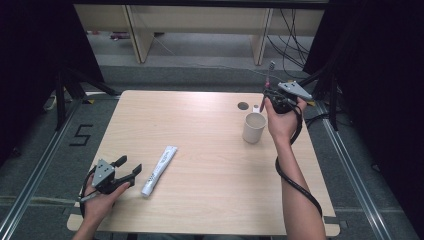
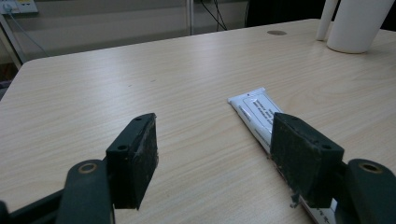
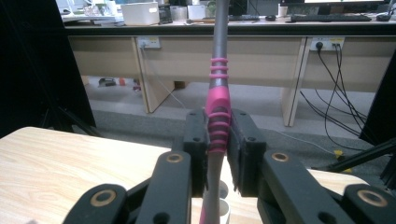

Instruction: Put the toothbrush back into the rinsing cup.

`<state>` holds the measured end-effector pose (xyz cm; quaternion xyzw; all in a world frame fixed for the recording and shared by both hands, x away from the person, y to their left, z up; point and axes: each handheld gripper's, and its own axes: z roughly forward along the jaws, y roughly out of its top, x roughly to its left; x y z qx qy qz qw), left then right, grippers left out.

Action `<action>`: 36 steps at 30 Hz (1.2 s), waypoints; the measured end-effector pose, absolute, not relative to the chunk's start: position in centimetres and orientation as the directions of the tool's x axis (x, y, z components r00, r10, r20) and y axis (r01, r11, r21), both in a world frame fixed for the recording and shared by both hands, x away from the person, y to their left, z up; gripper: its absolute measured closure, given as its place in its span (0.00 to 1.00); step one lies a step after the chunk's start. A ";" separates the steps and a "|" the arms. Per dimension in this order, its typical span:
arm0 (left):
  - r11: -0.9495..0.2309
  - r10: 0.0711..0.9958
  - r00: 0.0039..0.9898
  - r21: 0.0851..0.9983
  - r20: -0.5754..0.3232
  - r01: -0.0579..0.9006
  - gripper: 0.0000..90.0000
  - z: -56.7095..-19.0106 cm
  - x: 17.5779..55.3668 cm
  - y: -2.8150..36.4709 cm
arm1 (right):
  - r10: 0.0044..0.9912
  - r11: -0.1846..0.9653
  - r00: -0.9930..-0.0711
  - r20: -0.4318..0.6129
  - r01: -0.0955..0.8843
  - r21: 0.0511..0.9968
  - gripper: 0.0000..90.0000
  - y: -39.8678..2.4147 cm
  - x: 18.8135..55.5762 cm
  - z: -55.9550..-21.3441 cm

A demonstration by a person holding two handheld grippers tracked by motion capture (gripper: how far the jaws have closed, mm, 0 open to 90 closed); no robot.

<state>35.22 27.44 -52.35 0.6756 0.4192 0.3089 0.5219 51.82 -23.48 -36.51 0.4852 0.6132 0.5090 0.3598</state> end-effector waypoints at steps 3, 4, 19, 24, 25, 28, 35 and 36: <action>-0.103 0.889 0.458 0.964 -0.022 0.247 0.35 -52.3 35.2 27.5 | 0.964 0.001 -0.258 0.060 0.231 0.973 0.88 -23.2 52.2 -36.6; -0.101 0.889 0.458 0.964 -0.023 0.244 0.35 -52.4 35.2 27.5 | 0.964 0.002 -0.260 0.060 0.233 0.972 0.88 -23.2 52.3 -36.6; -0.102 0.889 0.457 0.964 -0.023 0.246 0.35 -52.3 35.2 27.4 | 0.968 0.000 -0.244 0.058 0.229 0.973 0.87 -23.2 54.1 -37.1; -0.101 0.889 0.458 0.964 -0.024 0.245 0.35 -52.3 35.3 27.4 | 0.967 -0.001 -0.246 0.060 0.234 0.972 0.87 -23.2 54.5 -37.5; -0.101 0.889 0.457 0.964 -0.023 0.245 0.35 -52.3 35.2 27.4 | 0.970 -0.010 -0.234 0.068 0.242 0.970 0.87 -23.1 54.5 -37.5; -0.099 0.888 0.459 0.965 -0.025 0.243 0.35 -52.4 35.3 27.4 | 0.970 -0.005 -0.233 0.063 0.242 0.970 0.87 -23.1 54.9 -37.7; -0.099 0.889 0.458 0.964 -0.025 0.245 0.35 -52.4 35.2 27.4 | 0.969 -0.003 -0.237 0.064 0.252 0.968 0.87 -23.1 55.8 -38.0; -0.098 0.889 0.458 0.964 -0.026 0.245 0.35 -52.4 35.2 27.4 | 0.970 -0.002 -0.237 0.062 0.246 0.969 0.87 -23.0 56.0 -38.1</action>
